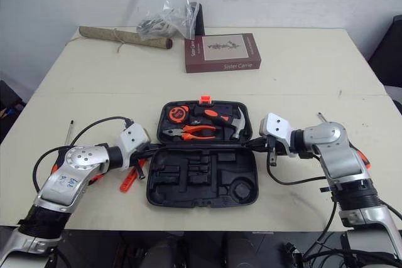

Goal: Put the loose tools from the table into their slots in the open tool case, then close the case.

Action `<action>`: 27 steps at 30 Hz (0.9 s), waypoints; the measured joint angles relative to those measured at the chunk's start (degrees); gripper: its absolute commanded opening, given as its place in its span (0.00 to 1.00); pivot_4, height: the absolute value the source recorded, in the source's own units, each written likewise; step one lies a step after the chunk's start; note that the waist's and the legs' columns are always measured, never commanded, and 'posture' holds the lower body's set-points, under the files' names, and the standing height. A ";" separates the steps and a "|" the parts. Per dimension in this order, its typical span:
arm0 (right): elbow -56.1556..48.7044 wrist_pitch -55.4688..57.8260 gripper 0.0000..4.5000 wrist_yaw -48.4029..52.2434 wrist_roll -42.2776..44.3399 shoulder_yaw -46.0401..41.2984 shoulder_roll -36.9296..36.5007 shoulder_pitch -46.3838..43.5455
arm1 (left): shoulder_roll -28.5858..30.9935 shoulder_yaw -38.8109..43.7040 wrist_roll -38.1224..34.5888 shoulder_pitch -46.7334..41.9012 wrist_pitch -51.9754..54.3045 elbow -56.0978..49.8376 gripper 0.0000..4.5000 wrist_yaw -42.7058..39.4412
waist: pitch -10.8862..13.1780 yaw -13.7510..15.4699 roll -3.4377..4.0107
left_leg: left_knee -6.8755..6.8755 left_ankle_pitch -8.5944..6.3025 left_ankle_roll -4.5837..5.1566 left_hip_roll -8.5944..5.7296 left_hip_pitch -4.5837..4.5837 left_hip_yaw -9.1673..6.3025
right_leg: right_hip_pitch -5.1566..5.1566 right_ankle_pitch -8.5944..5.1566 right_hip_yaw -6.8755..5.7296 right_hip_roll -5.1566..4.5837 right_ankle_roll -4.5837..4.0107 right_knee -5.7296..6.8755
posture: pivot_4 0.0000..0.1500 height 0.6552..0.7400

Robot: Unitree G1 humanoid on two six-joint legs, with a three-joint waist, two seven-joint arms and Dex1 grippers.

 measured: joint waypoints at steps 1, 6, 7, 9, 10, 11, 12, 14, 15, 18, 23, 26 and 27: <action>0.00 0.08 0.00 0.06 0.34 -0.08 -0.02 0.00 | 0.17 0.53 -0.10 0.75 -0.24 -0.58 0.01 -0.15 | 0.00 -0.05 0.00 | -0.03 0.00 0.00 0.00 0.00 0.01 | -0.02 0.00 0.01 0.00 0.00 -0.01 | 1.00 1.00; -2.40 2.20 0.07 2.12 9.39 -7.40 -2.23 1.55 | 5.25 10.10 -6.45 9.10 -4.35 -7.22 0.06 -7.04 | 0.06 -0.07 -0.01 | -0.08 0.00 0.00 0.04 -0.12 0.03 | -0.15 0.00 0.02 0.00 0.00 -0.04 | 1.00 1.00; -4.09 3.91 0.15 2.13 11.90 -10.54 -3.83 2.08 | 6.23 14.81 -9.31 11.69 -5.64 -9.11 0.12 -9.35 | 0.06 0.06 -0.01 | -0.06 0.00 0.00 0.03 -0.12 0.03 | -0.14 0.00 0.02 -0.02 0.00 -0.06 | 1.00 1.00; -6.83 5.04 0.32 2.28 13.90 -15.10 -7.99 5.26 | 7.47 23.05 -13.45 14.97 -6.52 -10.63 0.29 -11.75 | 0.05 0.33 -0.04 | -0.05 -0.01 0.01 0.04 -0.09 -0.04 | -0.05 0.00 -0.03 -0.04 0.00 -0.12 | 1.00 1.00; -8.11 4.79 0.43 2.10 14.35 -17.98 -9.88 8.49 | 8.18 28.18 -15.38 16.79 -6.49 -10.39 0.38 -12.50 | 0.03 0.64 -0.08 | -0.06 -0.01 0.01 0.04 -0.08 -0.14 | 0.03 0.00 -0.13 -0.04 0.00 -0.19 | 1.00 1.00; -8.10 3.55 0.55 1.56 14.38 -21.17 -10.81 12.39 | 8.98 33.63 -16.62 18.52 -6.35 -8.69 0.49 -12.55 | 0.00 0.78 -0.11 | -0.06 -0.01 0.01 0.03 -0.03 -0.24 | 0.17 0.00 -0.24 -0.04 0.00 -0.32 | 1.00 1.00; -7.66 2.62 0.66 0.90 14.36 -23.22 -10.89 14.85 | 9.55 36.87 -16.90 19.39 -6.36 -6.65 0.59 -12.40 | 0.00 0.78 -0.12 | -0.06 -0.02 0.03 0.01 0.00 -0.26 | 0.24 0.00 -0.26 -0.05 0.00 -0.37 | 1.00 1.00; -5.87 -0.45 0.89 -1.14 14.26 -28.46 -10.41 20.52 | 10.44 44.45 -17.00 21.68 -7.29 0.58 0.80 -12.05 | 0.00 0.63 -0.11 | -0.07 -0.04 0.07 -0.06 0.01 -0.20 | 0.24 0.00 -0.22 -0.10 0.01 -0.36 | 1.00 1.00; -4.02 -3.58 1.00 -2.80 13.80 -31.53 -9.76 23.10 | 10.54 47.20 -16.84 22.33 -8.99 5.26 0.91 -11.86 | 0.00 0.59 -0.11 | -0.09 -0.05 0.09 -0.08 0.01 -0.17 | 0.22 0.01 -0.21 -0.11 0.01 -0.38 | 1.00 1.00; 2.38 -11.69 1.00 -6.74 11.79 -39.79 -9.36 31.42 | 11.71 52.86 -15.33 24.57 -14.64 18.85 0.99 -11.45 | 0.01 0.47 -0.14 | -0.26 -0.07 0.10 -0.07 0.00 -0.11 | 0.17 0.01 -0.22 -0.10 0.01 -0.59 | 1.00 1.00; 13.86 -23.65 1.00 -10.09 9.23 -46.99 -9.00 41.94 | 16.87 60.61 -12.19 31.35 -24.37 37.21 0.99 -10.37 | 0.01 0.03 -0.36 | -0.36 -0.15 0.15 -0.05 0.05 0.04 | 0.16 0.01 -0.13 -0.12 0.02 -0.68 | 1.00 1.00; 18.31 -27.47 1.00 -11.88 9.48 -49.19 -8.96 42.19 | 19.99 64.36 -11.48 33.86 -28.94 47.79 0.99 -8.28 | -0.01 -1.07 -0.37 | -0.51 -0.25 0.17 -0.07 0.30 0.14 | 0.26 0.02 -0.03 -0.22 0.02 -0.62 | 1.00 1.00; 19.08 -28.38 1.00 -11.86 9.53 -49.10 -8.96 41.95 | 20.24 64.47 -11.47 34.25 -29.86 49.34 0.99 -8.36 | -0.02 -1.27 -0.37 | -0.61 -0.24 0.16 -0.09 0.34 0.16 | 0.26 0.02 0.00 -0.23 0.03 -0.62 | 1.00 1.00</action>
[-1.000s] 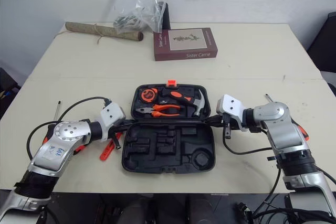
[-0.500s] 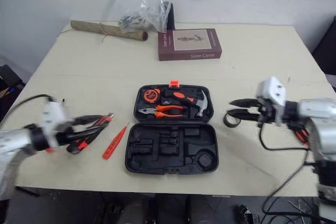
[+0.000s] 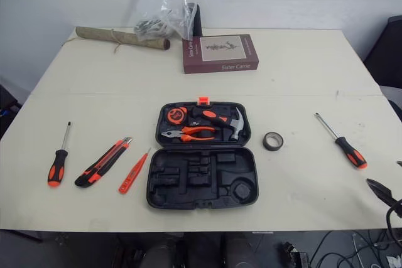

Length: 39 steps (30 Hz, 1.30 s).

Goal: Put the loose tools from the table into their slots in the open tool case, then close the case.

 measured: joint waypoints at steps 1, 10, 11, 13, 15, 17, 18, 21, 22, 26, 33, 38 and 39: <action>0.40 -0.53 1.00 0.02 0.03 0.62 0.00 -0.62 | 0.00 -0.06 -0.05 0.01 -0.95 1.46 0.99 -0.14 | 0.00 -0.08 0.01 | -0.06 0.01 -0.02 0.00 0.00 0.02 | -0.03 0.00 0.00 0.00 0.00 0.01 | 1.00 1.00; -7.86 3.28 1.00 0.43 4.10 14.61 4.32 -18.03 | -8.70 -2.22 -6.00 2.21 11.23 -20.75 0.99 3.29 | -0.01 -0.76 -0.03 | -0.17 0.13 -0.17 0.03 -0.08 -0.01 | -0.15 0.00 -0.05 0.00 0.00 0.10 | 1.00 1.00; -10.33 4.24 1.00 0.46 5.52 16.08 5.60 -19.98 | -10.42 -3.00 -7.24 3.16 15.31 -27.03 0.99 4.83 | -0.02 -0.79 -0.03 | -0.13 0.13 -0.16 0.02 -0.08 -0.02 | -0.15 0.00 -0.04 0.00 0.01 0.15 | 1.00 1.00; -14.76 6.69 1.00 0.92 8.25 18.81 7.78 -22.75 | -13.50 -3.54 -10.82 3.91 24.88 -38.80 0.99 9.93 | -0.03 -0.76 -0.05 | -0.11 0.13 -0.15 0.03 -0.10 -0.06 | -0.14 0.01 -0.05 0.01 0.01 0.14 | 1.00 1.00; -19.18 8.54 1.00 3.25 12.36 21.85 10.92 -25.07 | -15.28 -5.69 -14.80 3.87 35.93 -50.33 0.99 16.42 | -0.03 -0.26 -0.06 | -0.06 0.15 -0.15 0.02 -0.10 -0.15 | -0.10 0.01 -0.07 0.01 0.02 0.16 | 1.00 1.00; -22.77 9.79 1.00 5.47 16.16 24.59 14.01 -26.45 | -16.63 -9.11 -17.60 3.16 45.36 -60.12 0.99 22.67 | -0.03 0.42 -0.05 | 0.00 0.15 -0.14 0.00 -0.12 -0.17 | -0.08 0.01 -0.06 0.01 0.02 0.17 | 1.00 1.00; -24.22 10.75 1.00 6.12 17.32 25.73 14.76 -26.78 | -17.35 -10.44 -18.30 2.41 49.01 -63.23 0.99 25.54 | -0.02 0.61 -0.03 | 0.02 0.16 -0.12 -0.03 -0.12 -0.19 | -0.07 0.02 -0.06 0.00 0.03 0.19 | 1.00 1.00; -28.47 12.77 1.00 8.98 19.90 29.68 16.79 -28.09 | -18.00 -15.21 -17.89 -0.16 59.37 -69.62 0.99 34.54 | -0.03 0.91 -0.05 | 0.17 0.16 -0.12 -0.01 -0.14 -0.21 | -0.06 0.02 -0.06 0.03 0.03 0.25 | 1.00 1.00; -29.54 12.66 1.00 9.94 20.28 31.09 17.65 -28.61 | -18.31 -16.53 -17.76 -0.90 61.50 -70.59 0.99 36.31 | -0.03 0.96 -0.05 | 0.18 0.16 -0.12 0.00 -0.14 -0.21 | -0.06 0.02 -0.06 0.04 0.03 0.26 | 1.00 1.00; -30.25 10.74 1.00 14.29 19.52 35.97 20.14 -29.16 | -23.96 -19.34 -15.21 -9.23 67.48 -70.20 0.99 45.50 | -0.03 1.45 -0.06 | 0.31 0.16 -0.12 0.02 -0.18 -0.21 | -0.06 0.01 -0.08 0.09 0.02 0.27 | 1.00 1.00; -28.93 9.26 1.00 15.20 18.44 37.30 20.60 -31.17 | -23.26 -20.73 -11.43 -14.49 71.50 -65.64 0.99 48.43 | -0.03 1.73 -0.06 | 0.43 0.15 -0.09 0.02 -0.22 -0.19 | -0.08 0.01 -0.07 0.08 0.02 0.31 | 1.00 1.00; -30.93 10.12 1.00 14.73 18.58 38.21 21.20 -31.08 | -18.34 -22.78 -10.92 -14.69 73.20 -62.22 0.88 44.35 | -0.03 1.71 -0.05 | 0.43 0.15 -0.10 0.02 -0.19 -0.19 | -0.09 0.01 -0.04 0.08 0.01 0.36 | 1.00 1.00; -31.79 10.37 1.00 14.68 18.64 38.56 21.23 -31.00 | -17.76 -23.29 -10.82 -14.65 73.00 -61.96 0.81 43.68 | -0.03 1.70 -0.05 | 0.43 0.15 -0.11 0.02 -0.19 -0.19 | -0.10 0.00 -0.04 0.08 0.01 0.37 | 1.00 1.00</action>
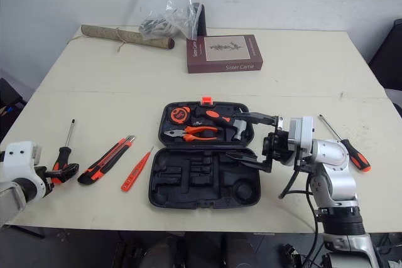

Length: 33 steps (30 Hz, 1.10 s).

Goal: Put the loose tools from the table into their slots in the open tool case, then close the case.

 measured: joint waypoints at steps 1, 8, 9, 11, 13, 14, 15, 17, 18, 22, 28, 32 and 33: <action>-0.92 0.23 1.00 -0.01 0.07 0.46 0.02 0.14 | 0.44 -0.56 0.16 0.08 -0.38 0.15 0.74 -0.79 | 0.00 0.00 0.00 | -0.01 0.00 0.00 0.00 0.01 0.00 | 0.00 0.00 0.00 0.00 0.00 0.00 | 1.00 1.00; -2.67 1.09 1.00 -1.10 -0.10 1.45 -0.03 1.32 | 1.13 -1.75 1.53 -0.40 -3.74 2.59 0.18 -3.97 | 0.00 -0.09 0.01 | -0.02 0.01 -0.03 0.01 0.04 0.00 | -0.01 -0.01 0.00 0.00 -0.03 0.07 | 1.00 1.00; -2.67 1.07 1.00 -1.49 -0.22 1.45 -0.10 1.32 | 1.13 -1.57 1.79 -0.14 -4.78 2.97 0.18 -4.40 | 0.00 -0.12 0.01 | -0.03 0.02 -0.04 0.02 0.03 0.00 | -0.03 -0.02 0.00 0.00 -0.03 0.07 | 1.00 1.00; -2.65 1.02 1.00 -2.09 -0.66 1.27 -0.55 1.32 | 1.72 -1.24 3.23 0.96 -8.25 4.34 0.18 -5.77 | 0.01 -0.16 0.01 | -0.03 0.01 -0.04 0.03 -0.01 0.00 | -0.06 -0.03 -0.03 0.00 -0.05 0.06 | 1.00 1.00; -2.00 1.03 1.00 -3.02 -0.77 -0.27 -1.40 1.10 | 3.36 -0.03 5.53 3.03 -16.73 5.31 0.18 -9.82 | 0.04 -0.03 -0.06 | -0.02 0.01 -0.04 0.02 -0.09 0.00 | -0.11 -0.03 -0.05 -0.01 -0.05 0.00 | 1.00 1.00; -1.32 1.05 1.00 -3.26 -0.77 -1.31 -2.08 0.60 | 4.45 0.61 6.39 3.70 -22.24 5.33 0.18 -13.02 | 0.05 0.01 -0.07 | 0.00 0.00 -0.02 0.01 -0.11 0.00 | -0.10 -0.03 -0.06 -0.03 -0.05 -0.03 | 1.00 1.00; -0.46 1.04 1.00 -3.01 -0.82 -1.72 -3.44 -0.16 | 6.25 0.82 6.85 4.62 -27.43 4.85 0.18 -17.06 | 0.05 0.12 -0.07 | 0.01 0.00 -0.01 -0.02 -0.13 0.00 | -0.09 -0.03 -0.08 -0.07 -0.05 -0.07 | 1.00 1.00; 1.02 0.72 1.00 -1.93 -0.99 -3.36 -5.81 -0.71 | 11.22 0.39 7.71 7.34 -36.10 2.21 0.18 -26.38 | 0.04 0.36 -0.11 | 0.02 -0.04 0.05 -0.07 -0.14 -0.07 | -0.01 -0.03 -0.22 -0.17 -0.06 -0.16 | 1.00 1.00; 2.36 0.14 1.00 -0.95 -1.23 -4.14 -7.37 -0.56 | 15.01 -1.11 8.22 8.82 -40.73 0.06 0.18 -32.52 | 0.04 0.43 -0.10 | 0.01 -0.06 0.09 -0.13 -0.14 -0.11 | 0.04 -0.03 -0.28 -0.23 -0.07 -0.20 | 1.00 1.00; 7.69 -1.76 1.00 1.19 -2.35 -6.32 -9.54 0.92 | 21.87 -10.85 6.12 2.91 -48.01 -6.60 0.18 -46.69 | 0.14 0.22 0.10 | -0.02 -0.09 0.19 -0.20 -0.14 -0.13 | 0.17 -0.01 -0.35 -0.31 -0.05 -0.35 | 1.00 1.00; 12.29 -4.27 1.00 3.86 -3.77 -8.15 -12.05 4.71 | 24.38 -28.47 2.70 -16.08 -37.42 -11.53 0.18 -49.55 | 0.24 -0.05 0.26 | -0.01 -0.04 0.11 -0.01 -0.15 0.11 | -0.02 0.01 0.00 0.12 0.00 -0.24 | 1.00 1.00; 13.69 -6.26 1.00 4.67 -4.56 -9.95 -12.88 7.28 | 21.58 -46.01 7.95 -29.87 -28.98 -11.54 0.18 -50.05 | 0.25 0.19 0.26 | 0.07 -0.03 0.08 0.04 -0.11 0.23 | -0.03 0.08 0.46 0.49 0.13 -0.25 | 1.00 1.00; 13.88 -6.95 1.00 4.74 -4.76 -9.93 -12.79 7.76 | 19.35 -49.90 10.38 -32.66 -28.30 -10.39 0.18 -49.93 | 0.25 0.24 0.26 | 0.10 -0.02 0.08 0.05 -0.12 0.26 | -0.04 0.09 0.51 0.52 0.16 -0.24 | 1.00 1.00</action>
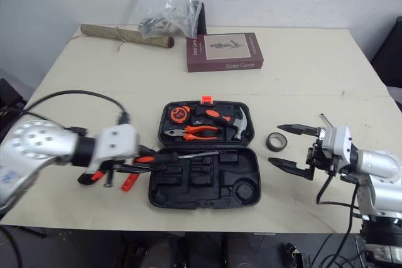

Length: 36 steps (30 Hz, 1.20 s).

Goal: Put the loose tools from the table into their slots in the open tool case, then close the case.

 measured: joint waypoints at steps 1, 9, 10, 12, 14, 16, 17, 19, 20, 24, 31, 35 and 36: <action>-0.02 -0.42 1.00 -0.03 -0.21 0.07 0.11 0.49 | -1.87 -3.08 1.91 -2.28 0.40 1.30 0.18 0.09 | 0.00 0.02 0.00 | 0.02 0.00 0.00 0.00 -0.01 0.01 | 0.00 0.01 0.02 0.01 0.01 -0.01 | 1.00 1.00; -3.52 -0.96 1.00 -2.74 -0.27 0.13 1.46 1.89 | -8.30 -12.91 11.02 -10.15 3.02 7.31 0.18 0.41 | 0.00 -0.03 -0.01 | 0.03 -0.01 -0.01 0.06 0.00 0.06 | -0.18 0.01 0.18 0.02 0.02 0.14 | 1.00 1.00; -4.11 -0.95 1.00 -2.96 -0.27 0.14 1.50 2.32 | -8.42 -13.57 11.96 -10.35 2.87 8.07 0.18 0.21 | 0.00 0.00 -0.01 | 0.05 -0.01 -0.01 0.05 0.00 0.06 | -0.18 0.01 0.18 0.01 0.02 0.17 | 1.00 1.00; -4.88 -0.95 1.00 -3.26 -0.27 0.14 1.53 3.37 | -8.69 -14.56 13.95 -10.76 2.40 9.86 0.18 -0.07 | 0.00 0.05 -0.01 | 0.09 -0.01 -0.01 0.04 0.00 0.06 | -0.17 0.01 0.19 -0.01 0.02 0.19 | 1.00 1.00; -5.21 -0.94 1.00 -3.63 -0.26 0.14 1.58 3.99 | -9.14 -14.70 14.78 -10.96 1.67 10.78 0.18 -0.80 | 0.01 0.09 -0.01 | 0.10 -0.01 0.00 0.03 0.00 0.06 | -0.17 0.01 0.20 -0.03 0.02 0.20 | 1.00 1.00; -5.67 -0.95 1.00 -3.79 -0.26 0.14 1.58 4.41 | -9.61 -14.86 15.75 -11.13 1.04 11.21 0.18 -1.28 | 0.01 0.15 -0.01 | 0.11 -0.01 0.00 0.02 0.00 0.06 | -0.16 0.01 0.20 -0.03 0.02 0.20 | 1.00 1.00; -5.82 -0.97 1.00 -3.86 -0.25 0.14 1.58 4.61 | -9.75 -14.93 16.14 -11.17 0.69 11.44 0.18 -1.50 | 0.00 0.14 -0.01 | 0.11 -0.01 0.00 0.03 0.00 0.06 | -0.16 0.01 0.20 -0.03 0.02 0.21 | 1.00 1.00; -5.85 -0.98 1.00 -4.02 -0.24 0.14 1.58 4.93 | -10.29 -14.98 16.58 -11.30 0.29 12.07 0.18 -1.86 | 0.01 0.12 -0.01 | 0.12 -0.01 0.00 0.03 0.01 0.06 | -0.16 0.01 0.19 -0.03 0.02 0.23 | 1.00 1.00; -5.85 -1.00 1.00 -4.13 -0.24 0.14 1.60 4.95 | -10.68 -14.98 16.77 -11.34 0.20 12.36 0.18 -2.04 | 0.01 0.12 -0.01 | 0.12 -0.01 0.00 0.03 0.02 0.06 | -0.15 0.01 0.20 -0.03 0.02 0.24 | 1.00 1.00; -5.87 -1.05 1.00 -4.68 -0.26 0.14 2.20 4.94 | -11.75 -14.98 17.94 -11.35 -0.46 12.87 0.18 -2.41 | 0.00 0.11 -0.01 | 0.13 -0.01 0.00 0.03 0.02 0.06 | -0.15 0.01 0.20 -0.03 0.02 0.25 | 1.00 1.00; -5.97 -1.05 1.00 -4.96 -0.28 0.23 2.68 5.01 | -12.91 -15.01 19.45 -11.37 -0.72 13.00 0.29 -2.91 | 0.00 0.11 -0.01 | 0.13 -0.01 0.00 0.03 0.02 0.06 | -0.15 0.01 0.20 -0.03 0.02 0.27 | 1.00 1.00; -6.60 -1.04 1.00 -4.98 -0.28 0.24 2.69 5.02 | -12.75 -14.93 19.79 -11.37 -0.96 12.40 0.68 -4.01 | 0.00 0.11 -0.01 | 0.15 -0.01 0.00 0.03 0.02 0.05 | -0.15 0.01 0.20 -0.03 0.02 0.31 | 1.00 1.00; -6.63 -1.03 1.00 -4.98 -0.28 0.24 2.69 5.02 | -12.77 -14.70 19.74 -11.37 -1.26 12.23 0.77 -4.04 | 0.00 0.14 -0.01 | 0.17 -0.01 0.00 0.03 0.02 0.05 | -0.15 0.01 0.20 -0.04 0.02 0.32 | 1.00 1.00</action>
